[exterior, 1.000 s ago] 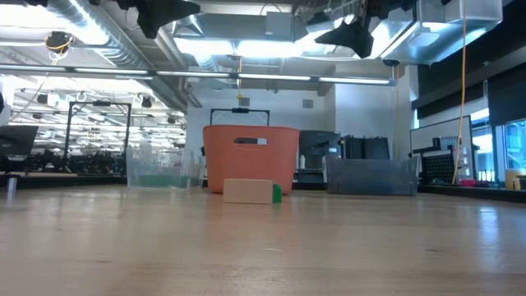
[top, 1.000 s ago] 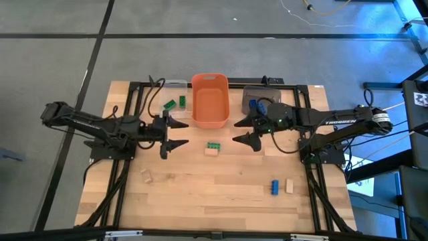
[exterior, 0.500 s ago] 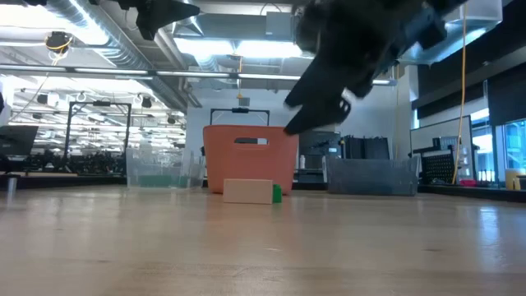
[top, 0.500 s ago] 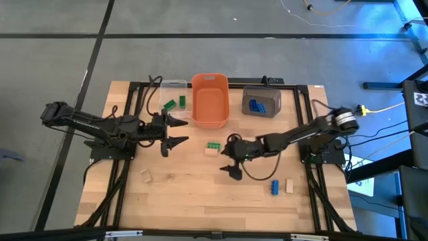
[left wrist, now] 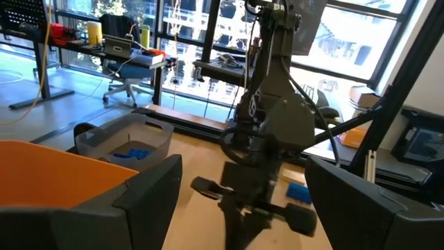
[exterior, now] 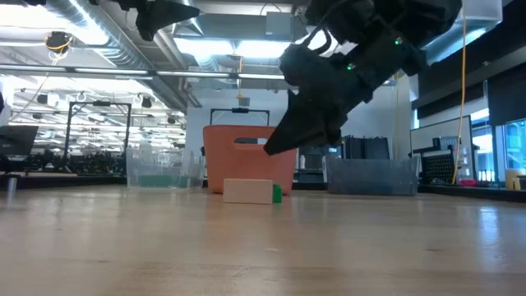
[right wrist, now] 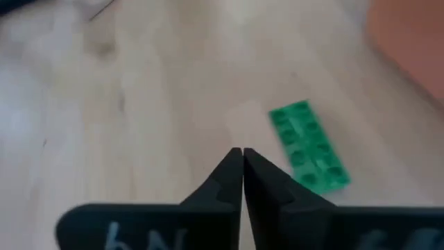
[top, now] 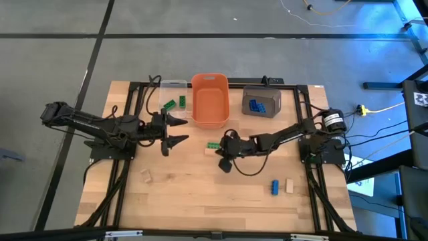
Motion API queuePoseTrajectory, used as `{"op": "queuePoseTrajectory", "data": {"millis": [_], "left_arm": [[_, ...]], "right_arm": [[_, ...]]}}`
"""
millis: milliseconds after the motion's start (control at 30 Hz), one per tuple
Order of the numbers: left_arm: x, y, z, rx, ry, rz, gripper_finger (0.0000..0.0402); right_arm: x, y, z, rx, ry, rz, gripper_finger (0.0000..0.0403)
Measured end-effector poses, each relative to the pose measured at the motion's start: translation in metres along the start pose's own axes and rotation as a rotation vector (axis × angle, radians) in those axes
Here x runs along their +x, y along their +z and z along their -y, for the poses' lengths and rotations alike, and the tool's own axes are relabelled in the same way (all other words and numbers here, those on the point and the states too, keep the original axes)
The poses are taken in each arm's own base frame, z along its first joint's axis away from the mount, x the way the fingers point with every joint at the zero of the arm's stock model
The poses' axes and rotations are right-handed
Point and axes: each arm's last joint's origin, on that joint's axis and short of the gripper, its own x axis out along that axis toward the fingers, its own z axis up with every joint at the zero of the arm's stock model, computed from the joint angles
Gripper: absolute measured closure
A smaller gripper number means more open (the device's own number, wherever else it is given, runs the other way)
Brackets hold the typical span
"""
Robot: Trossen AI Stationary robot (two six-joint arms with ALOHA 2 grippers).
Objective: Sort & place blocks by color
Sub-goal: Put the green game piece into the transparent bin
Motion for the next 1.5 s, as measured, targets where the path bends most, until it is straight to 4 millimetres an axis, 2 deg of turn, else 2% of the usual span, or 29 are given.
{"op": "queuePoseTrajectory", "data": {"millis": [200,500,733,1033,1200,1500], "left_arm": [[0.0,0.0,0.0,0.0,0.017,0.004,0.0105],[0.0,0.0,-0.001,0.0,0.02,0.003,0.0105],[0.0,0.0,-0.001,0.0,0.019,0.004,0.0104],[0.0,0.0,0.0,0.0,0.019,0.004,0.0104],[0.0,0.0,0.0,0.0,0.018,0.004,0.0104],[0.0,0.0,0.0,0.0,0.018,0.004,0.0104]], "right_arm": [[0.01,0.004,0.018,0.058,-0.06,0.017,0.0399],[0.026,-0.008,0.023,0.08,-0.056,-0.028,0.0401],[0.028,-0.009,0.029,0.084,-0.12,-0.018,0.0402],[0.025,-0.013,0.032,0.052,-0.146,-0.099,0.0403],[0.013,-0.015,0.035,0.022,-0.186,-0.182,0.0403],[-0.03,-0.02,0.029,-0.092,-0.171,-0.418,0.0403]]}}
